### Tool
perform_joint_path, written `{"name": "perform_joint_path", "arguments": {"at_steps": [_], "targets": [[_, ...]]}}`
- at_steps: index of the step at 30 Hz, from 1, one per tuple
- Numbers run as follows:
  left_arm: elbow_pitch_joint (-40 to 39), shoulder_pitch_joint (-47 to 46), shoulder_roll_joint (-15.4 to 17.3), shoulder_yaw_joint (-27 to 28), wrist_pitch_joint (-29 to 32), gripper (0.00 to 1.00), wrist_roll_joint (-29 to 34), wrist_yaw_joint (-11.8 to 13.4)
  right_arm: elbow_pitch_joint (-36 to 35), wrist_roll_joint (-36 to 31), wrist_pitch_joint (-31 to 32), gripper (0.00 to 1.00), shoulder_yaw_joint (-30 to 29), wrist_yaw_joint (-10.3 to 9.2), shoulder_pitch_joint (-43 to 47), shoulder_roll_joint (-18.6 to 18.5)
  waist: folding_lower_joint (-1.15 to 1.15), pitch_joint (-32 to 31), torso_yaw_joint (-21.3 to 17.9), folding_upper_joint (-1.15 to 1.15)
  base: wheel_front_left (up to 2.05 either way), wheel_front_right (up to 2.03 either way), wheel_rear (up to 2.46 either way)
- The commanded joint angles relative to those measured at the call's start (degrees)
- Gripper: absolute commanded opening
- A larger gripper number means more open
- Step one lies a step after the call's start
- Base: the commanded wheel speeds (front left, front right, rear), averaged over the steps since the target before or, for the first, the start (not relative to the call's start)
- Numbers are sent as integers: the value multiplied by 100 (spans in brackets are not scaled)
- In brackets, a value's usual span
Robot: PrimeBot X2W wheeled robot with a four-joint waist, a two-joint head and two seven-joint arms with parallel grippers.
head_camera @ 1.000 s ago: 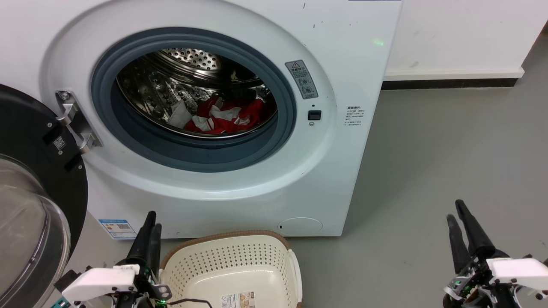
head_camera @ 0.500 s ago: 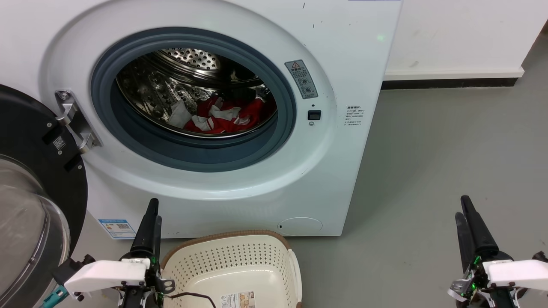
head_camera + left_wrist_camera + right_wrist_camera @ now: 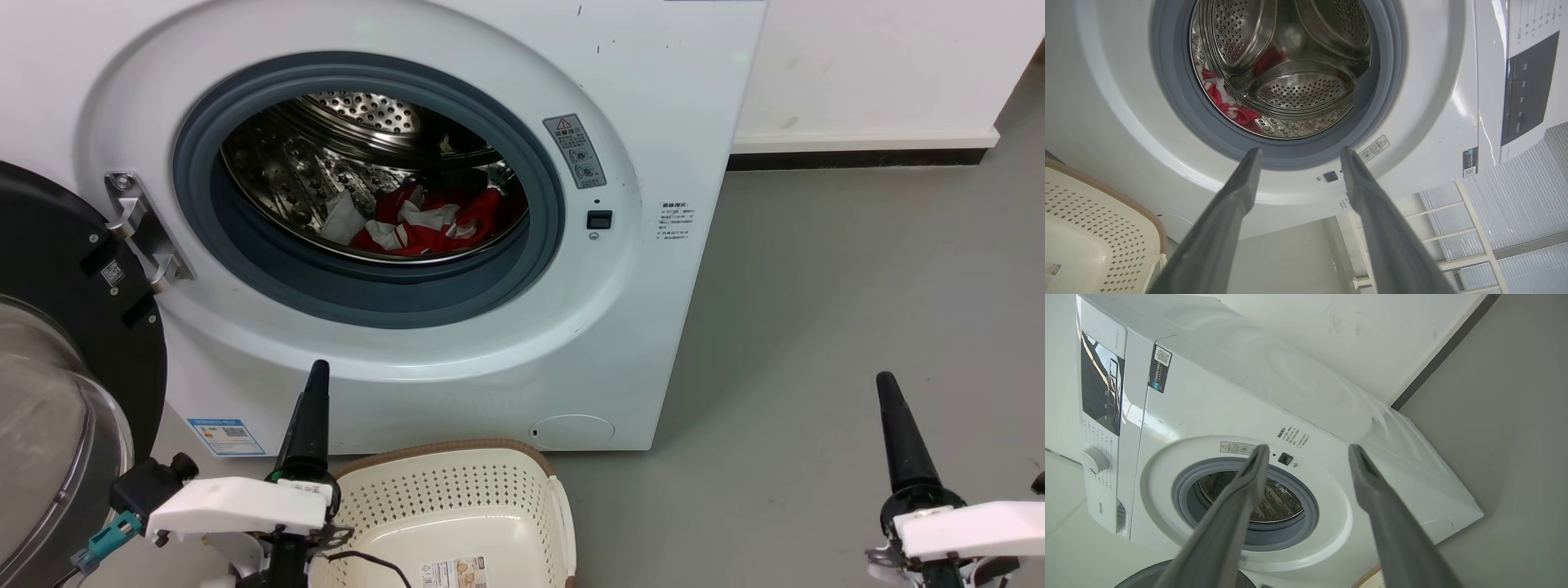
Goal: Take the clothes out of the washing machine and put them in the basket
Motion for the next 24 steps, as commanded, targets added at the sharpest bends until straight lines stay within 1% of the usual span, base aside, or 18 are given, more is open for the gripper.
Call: {"name": "perform_joint_path", "arguments": {"at_steps": [1, 8, 14, 24], "targets": [[-163, -38, 15, -51, -65, 100, 244, 51, -174, -337, -68, 100, 33, 1, 5, -15, 0, -2, -1, 0, 0, 0, 0], [-252, 14, 16, -204, -210, 100, 1080, 183, -348, -1249, -172, 100, 74, 1, 136, -15, 0, -14, 10, 0, 0, 0, 0], [-295, 46, 16, -345, -327, 100, 1767, 281, -485, -1863, -177, 100, 123, 2, 245, -16, 0, -20, 25, 0, 0, 0, 0], [-446, 104, 18, -457, -507, 100, 2715, 402, -772, -2778, -151, 100, 125, 2, 403, -16, 0, -24, 39, 0, 0, 0, 0]]}}
